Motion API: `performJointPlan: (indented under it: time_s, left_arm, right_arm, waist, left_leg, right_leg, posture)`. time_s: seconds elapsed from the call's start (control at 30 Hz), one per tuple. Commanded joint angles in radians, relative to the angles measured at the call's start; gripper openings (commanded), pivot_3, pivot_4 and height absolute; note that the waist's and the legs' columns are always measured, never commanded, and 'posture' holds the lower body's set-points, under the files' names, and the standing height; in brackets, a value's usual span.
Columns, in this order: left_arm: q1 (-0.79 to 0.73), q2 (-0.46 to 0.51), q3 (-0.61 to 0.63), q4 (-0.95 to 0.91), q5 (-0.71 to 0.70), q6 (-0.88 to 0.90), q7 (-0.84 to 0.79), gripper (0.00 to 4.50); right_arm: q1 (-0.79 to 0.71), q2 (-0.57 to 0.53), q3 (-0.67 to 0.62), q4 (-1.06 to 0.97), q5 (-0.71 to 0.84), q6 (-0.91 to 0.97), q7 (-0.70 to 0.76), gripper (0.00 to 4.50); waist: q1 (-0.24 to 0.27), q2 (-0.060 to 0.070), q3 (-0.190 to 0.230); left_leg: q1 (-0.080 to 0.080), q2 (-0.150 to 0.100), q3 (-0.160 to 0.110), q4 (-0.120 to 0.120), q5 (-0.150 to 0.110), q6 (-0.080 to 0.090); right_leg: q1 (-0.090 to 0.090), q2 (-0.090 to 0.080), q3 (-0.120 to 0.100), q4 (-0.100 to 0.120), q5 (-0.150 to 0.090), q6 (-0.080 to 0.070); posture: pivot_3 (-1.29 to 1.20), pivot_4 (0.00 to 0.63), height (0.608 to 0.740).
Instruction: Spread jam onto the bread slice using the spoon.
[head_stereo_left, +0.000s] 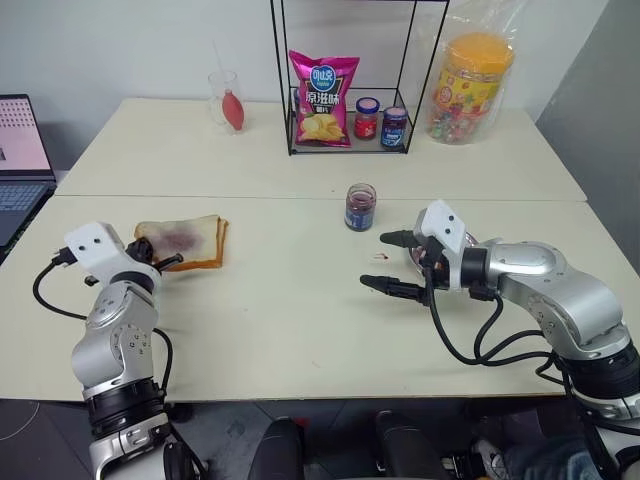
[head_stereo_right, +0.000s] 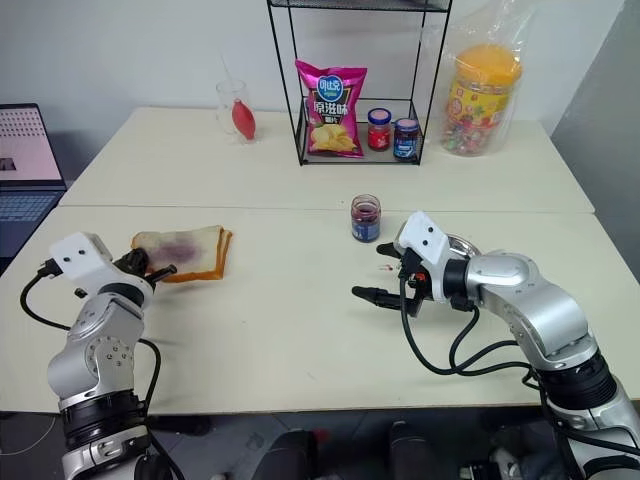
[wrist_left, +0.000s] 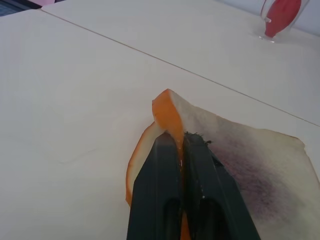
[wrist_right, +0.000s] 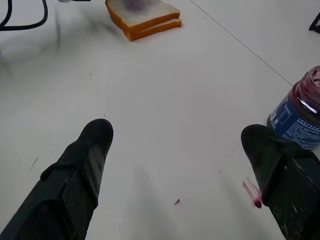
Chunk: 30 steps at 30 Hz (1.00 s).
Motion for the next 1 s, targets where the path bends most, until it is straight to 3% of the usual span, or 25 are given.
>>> performJointPlan:
  time_s: [0.03,0.17,0.37,0.67,0.77,0.87,1.0]
  left_arm:
    - [-0.008,0.014,-0.005,-0.155,-0.118,0.030,-0.098,0.03]
    - [-0.007,0.051,0.003,-0.256,-0.260,0.130,-0.180,0.03]
    - [-0.018,0.163,-0.019,-0.348,-0.648,0.426,-0.343,0.03]
    - [-0.060,0.352,-0.136,-0.318,-1.103,0.705,-0.460,0.03]
    - [-0.078,0.390,-0.270,-0.304,-1.006,0.727,-0.575,0.03]
    - [-0.104,0.422,-0.612,-0.219,-0.580,0.447,-0.858,0.03]
    - [-0.216,0.382,-0.813,0.002,-0.274,0.167,-1.062,0.03]
  right_arm:
    - [0.001,-0.017,-0.062,-0.029,0.021,-0.024,0.020,4.50]
    - [0.027,-0.040,-0.101,-0.031,0.027,-0.046,0.043,4.50]
    - [0.075,-0.082,-0.164,-0.037,0.049,-0.071,0.071,4.50]
    - [0.226,-0.198,-0.325,-0.088,0.150,-0.104,0.210,4.50]
    - [0.300,-0.260,-0.380,-0.133,0.226,-0.049,0.264,4.50]
    - [0.360,-0.275,-0.392,-0.185,0.261,-0.020,0.249,4.50]
    - [0.391,-0.264,-0.391,-0.241,0.296,0.008,0.200,4.50]
  waist:
    - [0.001,0.000,0.000]
    - [0.002,-0.001,0.000]
    - [-0.004,-0.001,0.001]
    - [-0.006,-0.001,0.001]
    - [-0.004,-0.001,0.001]
    - [0.000,0.000,0.001]
    - [-0.002,-0.001,0.002]
  left_leg:
    - [0.000,0.000,0.000,0.000,0.000,0.000]
    - [-0.001,0.000,0.000,0.000,0.000,0.000]
    - [0.000,0.000,0.000,0.000,0.000,0.000]
    - [0.000,0.000,0.000,0.000,0.000,0.000]
    - [0.000,0.000,0.000,0.000,0.000,0.000]
    - [0.001,-0.001,0.001,0.000,0.000,0.000]
    - [0.001,-0.001,0.003,0.000,0.000,0.000]
  right_leg:
    - [0.000,0.000,0.000,0.000,0.000,0.000]
    - [0.000,-0.001,-0.001,-0.001,0.000,0.000]
    - [0.000,0.000,0.000,-0.001,0.000,0.000]
    - [0.000,0.000,0.000,-0.001,-0.001,0.000]
    - [0.000,0.000,0.000,-0.001,-0.001,0.000]
    - [0.000,0.000,0.001,-0.001,-0.002,-0.003]
    - [0.000,0.000,0.003,-0.001,-0.005,-0.009]
  posture:
    - [0.00,0.150,0.740]
    - [0.00,0.150,0.740]
    - [0.00,0.150,0.740]
    - [0.00,0.150,0.740]
    - [0.00,0.150,0.740]
    - [0.00,0.150,0.740]
    - [0.00,0.150,0.740]
